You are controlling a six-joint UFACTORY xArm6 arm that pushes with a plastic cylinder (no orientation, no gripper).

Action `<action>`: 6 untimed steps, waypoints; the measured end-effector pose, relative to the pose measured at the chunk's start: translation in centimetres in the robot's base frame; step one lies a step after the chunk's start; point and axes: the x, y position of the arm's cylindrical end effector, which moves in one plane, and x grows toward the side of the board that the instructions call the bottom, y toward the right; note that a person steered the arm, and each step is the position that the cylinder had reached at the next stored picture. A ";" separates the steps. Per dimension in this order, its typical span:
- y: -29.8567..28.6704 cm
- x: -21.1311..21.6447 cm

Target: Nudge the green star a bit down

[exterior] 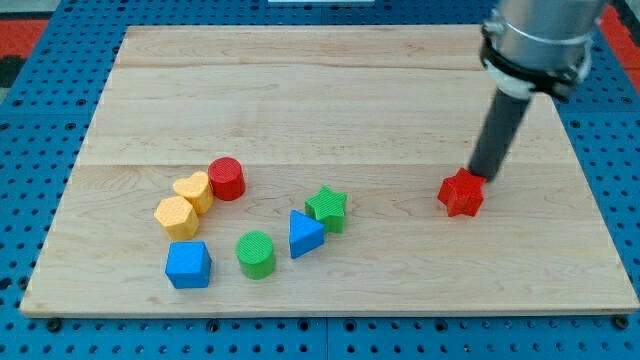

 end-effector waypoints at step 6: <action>-17.3 1.5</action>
